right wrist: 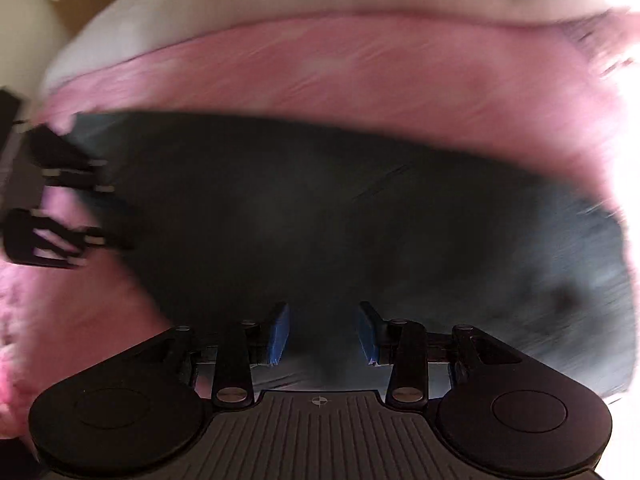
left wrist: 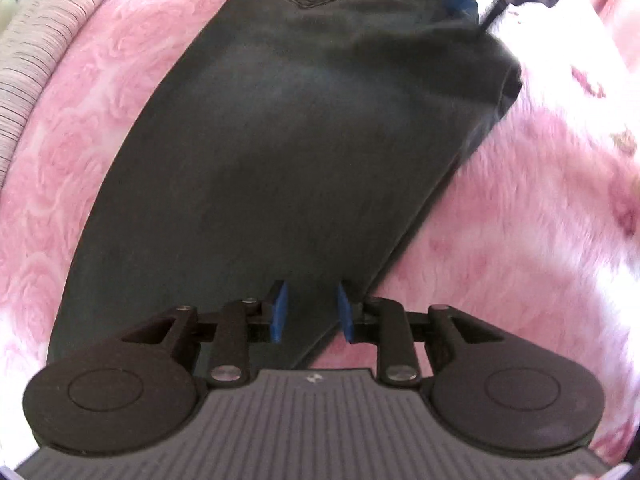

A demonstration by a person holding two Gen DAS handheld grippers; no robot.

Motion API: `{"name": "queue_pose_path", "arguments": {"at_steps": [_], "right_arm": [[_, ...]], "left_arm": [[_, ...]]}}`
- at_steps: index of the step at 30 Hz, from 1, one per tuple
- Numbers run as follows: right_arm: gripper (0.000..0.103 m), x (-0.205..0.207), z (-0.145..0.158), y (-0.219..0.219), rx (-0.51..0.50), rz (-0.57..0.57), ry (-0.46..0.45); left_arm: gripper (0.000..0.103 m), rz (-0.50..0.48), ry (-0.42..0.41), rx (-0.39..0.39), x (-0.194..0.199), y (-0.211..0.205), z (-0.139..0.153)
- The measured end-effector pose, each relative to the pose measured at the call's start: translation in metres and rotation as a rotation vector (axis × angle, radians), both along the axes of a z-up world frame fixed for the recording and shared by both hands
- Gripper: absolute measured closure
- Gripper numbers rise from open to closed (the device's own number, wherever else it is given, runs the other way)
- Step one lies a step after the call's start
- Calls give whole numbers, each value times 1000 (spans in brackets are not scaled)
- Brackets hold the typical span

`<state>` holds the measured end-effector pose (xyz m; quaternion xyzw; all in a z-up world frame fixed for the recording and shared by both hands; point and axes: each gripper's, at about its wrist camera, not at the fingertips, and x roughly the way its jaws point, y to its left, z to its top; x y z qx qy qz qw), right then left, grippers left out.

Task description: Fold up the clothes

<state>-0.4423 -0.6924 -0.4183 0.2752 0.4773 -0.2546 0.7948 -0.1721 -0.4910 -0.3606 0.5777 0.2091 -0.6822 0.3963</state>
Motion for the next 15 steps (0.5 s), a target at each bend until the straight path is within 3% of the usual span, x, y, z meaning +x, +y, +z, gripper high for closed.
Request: {"name": "queue_pose_path", "arguments": {"at_steps": [6,13,15], "right_arm": [[60,4,-19,28,41,28,99],[59,-4,6,48,32,5,138],[48,-4,17,59,16,-13,162]], "left_arm": [[79,80,-68,67,28,27,6],[73,303,-102,47,64,69,35],[67,356,-104,24,76,82,49]]}}
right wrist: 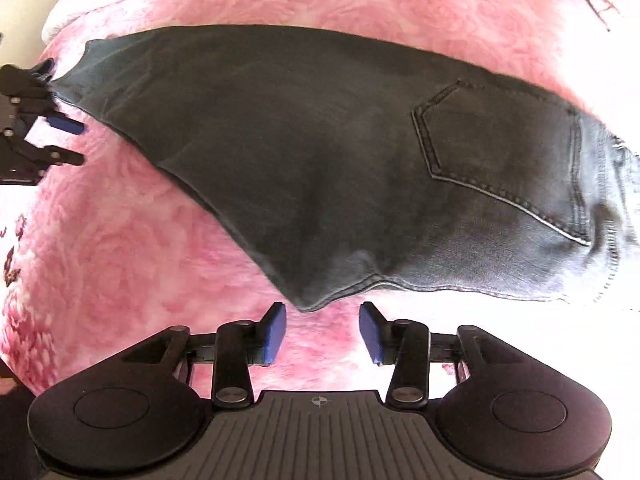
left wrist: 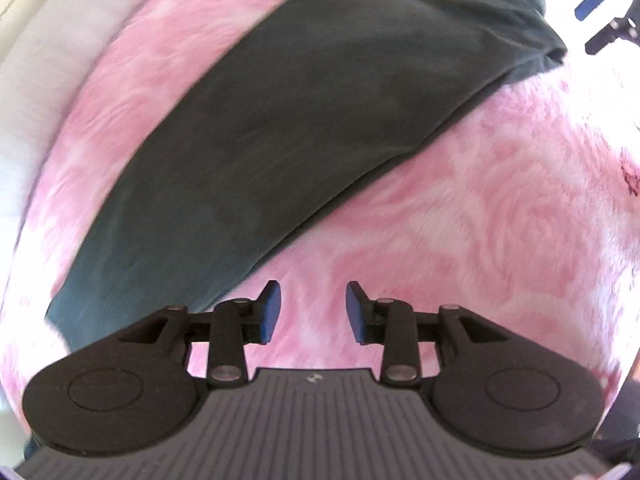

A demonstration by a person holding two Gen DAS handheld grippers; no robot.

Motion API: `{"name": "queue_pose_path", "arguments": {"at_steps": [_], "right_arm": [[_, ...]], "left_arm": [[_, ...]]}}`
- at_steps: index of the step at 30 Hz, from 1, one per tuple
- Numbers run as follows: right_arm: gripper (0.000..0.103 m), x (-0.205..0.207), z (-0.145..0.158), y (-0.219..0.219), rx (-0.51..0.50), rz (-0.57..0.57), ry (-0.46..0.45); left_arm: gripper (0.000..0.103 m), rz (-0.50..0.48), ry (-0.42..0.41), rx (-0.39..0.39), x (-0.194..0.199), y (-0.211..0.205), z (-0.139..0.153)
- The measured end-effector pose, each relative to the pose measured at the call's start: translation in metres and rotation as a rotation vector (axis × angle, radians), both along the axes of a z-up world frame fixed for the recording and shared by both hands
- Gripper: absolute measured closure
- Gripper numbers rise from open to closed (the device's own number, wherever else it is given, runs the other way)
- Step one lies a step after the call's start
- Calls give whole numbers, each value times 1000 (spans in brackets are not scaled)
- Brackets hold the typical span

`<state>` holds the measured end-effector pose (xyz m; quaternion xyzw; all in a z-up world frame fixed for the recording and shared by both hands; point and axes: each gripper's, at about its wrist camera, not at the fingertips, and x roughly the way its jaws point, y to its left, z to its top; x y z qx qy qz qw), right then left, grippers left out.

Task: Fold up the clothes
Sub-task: 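Open both grippers and move them back above the folded jeans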

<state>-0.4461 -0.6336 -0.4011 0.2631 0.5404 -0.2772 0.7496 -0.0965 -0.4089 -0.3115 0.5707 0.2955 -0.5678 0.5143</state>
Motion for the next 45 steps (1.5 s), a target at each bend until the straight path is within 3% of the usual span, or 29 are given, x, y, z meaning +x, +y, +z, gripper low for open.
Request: {"name": "queue_pose_path", "arguments": {"at_steps": [4,6,11,14,20,27,36,45], "right_arm": [[40,25,26,26,-50,-25,28],[39,45,41,40,-82,-46,39],[38,106,84,80,-177,-115,70],[38,145,110,104,-213,-154,84],[37,202,131,137,-213,-160,137],[37,223,144,151,-244,-185,195],[37,220,164,159,-266,-267,181],[37,220,173,162,-293,-239,194]], "left_arm": [[54,43,-24,-44,34,32,21],[40,41,-39,-72,53,51,29],[39,14,-15,-121,104,83,59],[32,3,11,-164,125,97,85],[31,-21,16,-231,145,113,124],[30,-8,53,-248,153,117,138],[30,-50,58,-257,154,123,144],[30,11,92,-276,156,125,150]]}}
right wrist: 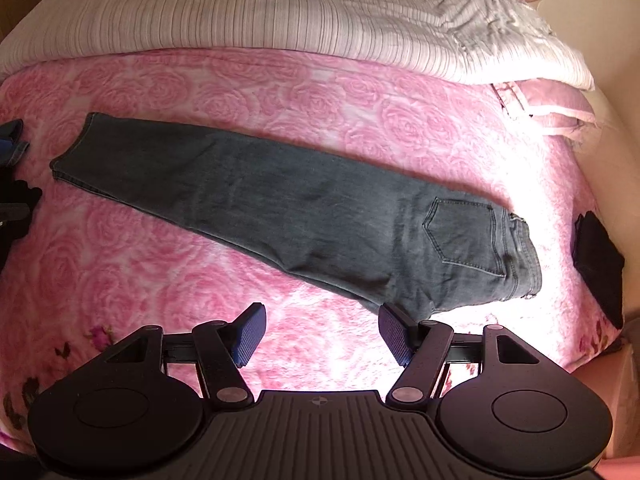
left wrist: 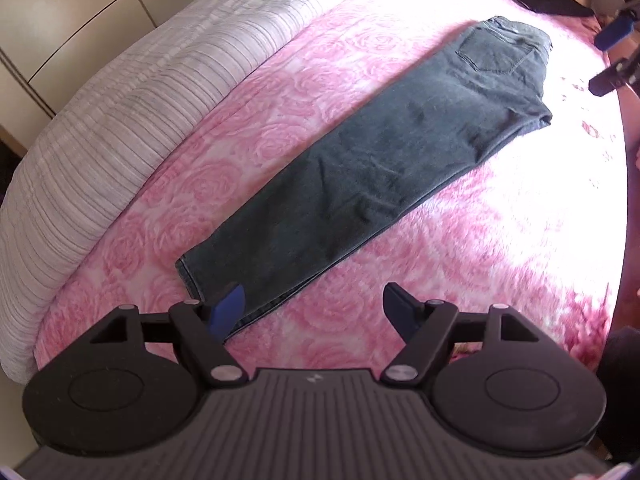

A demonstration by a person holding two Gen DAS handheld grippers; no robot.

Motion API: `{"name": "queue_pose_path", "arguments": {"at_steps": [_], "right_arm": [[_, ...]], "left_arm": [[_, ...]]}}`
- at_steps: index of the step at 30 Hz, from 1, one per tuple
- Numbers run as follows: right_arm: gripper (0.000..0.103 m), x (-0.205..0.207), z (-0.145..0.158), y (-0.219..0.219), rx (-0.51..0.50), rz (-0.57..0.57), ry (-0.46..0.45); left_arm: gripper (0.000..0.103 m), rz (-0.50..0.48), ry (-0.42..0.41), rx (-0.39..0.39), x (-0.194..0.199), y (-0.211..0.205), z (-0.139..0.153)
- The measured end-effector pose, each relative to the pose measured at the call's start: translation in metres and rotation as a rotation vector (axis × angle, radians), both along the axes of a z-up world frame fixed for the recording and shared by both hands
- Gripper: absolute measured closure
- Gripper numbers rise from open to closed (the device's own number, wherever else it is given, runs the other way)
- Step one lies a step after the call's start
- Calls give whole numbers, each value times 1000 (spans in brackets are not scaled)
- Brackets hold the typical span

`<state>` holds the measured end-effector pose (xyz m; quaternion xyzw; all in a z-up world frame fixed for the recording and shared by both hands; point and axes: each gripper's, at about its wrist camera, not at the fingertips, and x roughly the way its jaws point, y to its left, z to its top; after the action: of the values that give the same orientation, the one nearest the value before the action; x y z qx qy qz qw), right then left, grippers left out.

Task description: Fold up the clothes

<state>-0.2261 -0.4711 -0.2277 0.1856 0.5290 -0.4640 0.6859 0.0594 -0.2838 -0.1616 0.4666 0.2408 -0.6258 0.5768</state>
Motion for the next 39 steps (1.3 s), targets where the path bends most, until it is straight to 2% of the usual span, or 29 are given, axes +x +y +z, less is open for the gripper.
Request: {"name": "queue_pose_path", "arguments": {"at_steps": [5,9,12,16,20,24,31,33,36,39], "right_arm": [[37,-7,0,-2,-2,31,5],[37,-15,-9,-8,13,79,9],[37,-21,-19,-16,22,124,14],[37,-26,-32,-25,41,178,-14],[37,-16,-55,-27,68,253,-30],[37,14,-74,-25,104,322,-34],[37,102,-96,3,44,483,-108],[37,136,-114,12,2,529,-131],[37,192,-150,23,-57,601,-140],[37,249,-193,31,-107,685,-123]], "left_arm": [[30,21,-4,0,-9,-2,-2],[30,89,2,16,-17,-5,-7],[29,143,13,30,-23,-5,-9],[29,197,-16,58,-30,-3,-13],[29,231,-27,70,-25,3,-14],[29,229,-38,80,-7,9,-18],[25,248,11,42,65,12,-36],[24,235,13,36,87,12,-43],[23,195,-30,27,119,9,-56],[23,133,-114,1,147,7,-70]]}}
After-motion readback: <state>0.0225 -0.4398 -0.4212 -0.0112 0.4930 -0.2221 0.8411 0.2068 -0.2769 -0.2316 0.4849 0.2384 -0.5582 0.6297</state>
